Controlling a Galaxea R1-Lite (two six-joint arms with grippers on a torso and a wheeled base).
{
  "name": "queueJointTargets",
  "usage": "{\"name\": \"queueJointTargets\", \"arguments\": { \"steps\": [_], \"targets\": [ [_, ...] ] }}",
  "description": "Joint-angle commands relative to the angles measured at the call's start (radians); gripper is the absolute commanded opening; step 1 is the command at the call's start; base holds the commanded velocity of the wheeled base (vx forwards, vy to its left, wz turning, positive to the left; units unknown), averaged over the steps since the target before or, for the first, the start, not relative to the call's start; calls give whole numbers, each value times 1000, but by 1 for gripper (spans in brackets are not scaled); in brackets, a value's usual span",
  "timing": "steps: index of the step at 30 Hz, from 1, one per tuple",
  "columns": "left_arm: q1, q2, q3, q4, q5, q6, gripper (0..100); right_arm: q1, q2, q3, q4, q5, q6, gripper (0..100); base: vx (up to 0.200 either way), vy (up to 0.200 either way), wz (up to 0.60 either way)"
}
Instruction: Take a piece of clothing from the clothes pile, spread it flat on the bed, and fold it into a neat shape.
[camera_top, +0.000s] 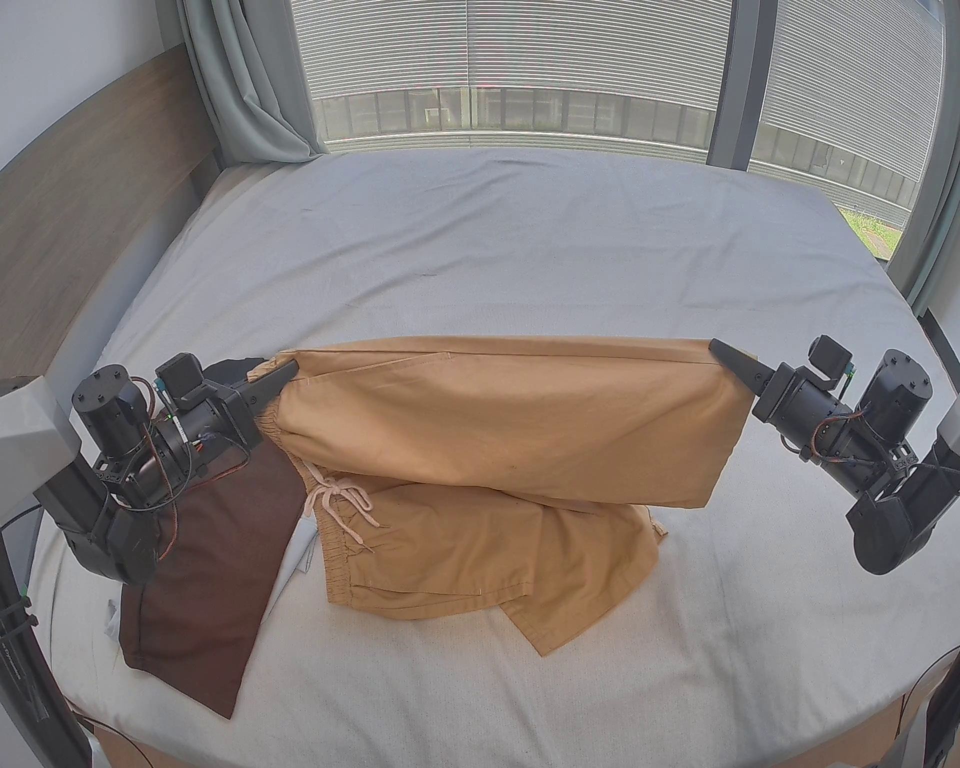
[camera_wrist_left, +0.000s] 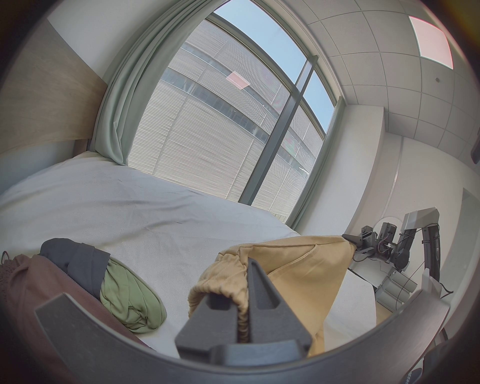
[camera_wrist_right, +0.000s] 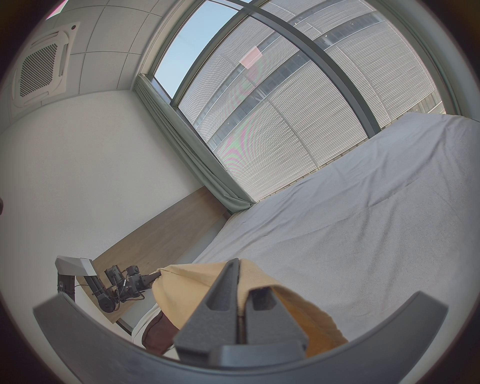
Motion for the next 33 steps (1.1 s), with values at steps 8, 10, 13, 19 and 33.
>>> {"name": "queueJointTargets", "arguments": {
  "steps": [8,10,13,19,33],
  "targets": [
    [6,9,-5,0,3,0,0,8,3,-4,0,0,-3,0,0,0,0],
    [6,9,-5,0,9,-2,0,16,6,-12,0,0,-3,0,0,0,0],
    [1,9,-6,0,29,-5,0,25,27,-47,0,0,-1,0,0,0,0],
    [0,21,-29,0,37,-12,0,24,68,-107,1,0,-1,0,0,0,0],
    [-20,84,-117,0,110,-60,0,16,127,-199,9,0,1,0,0,0,0]
  ]
}}
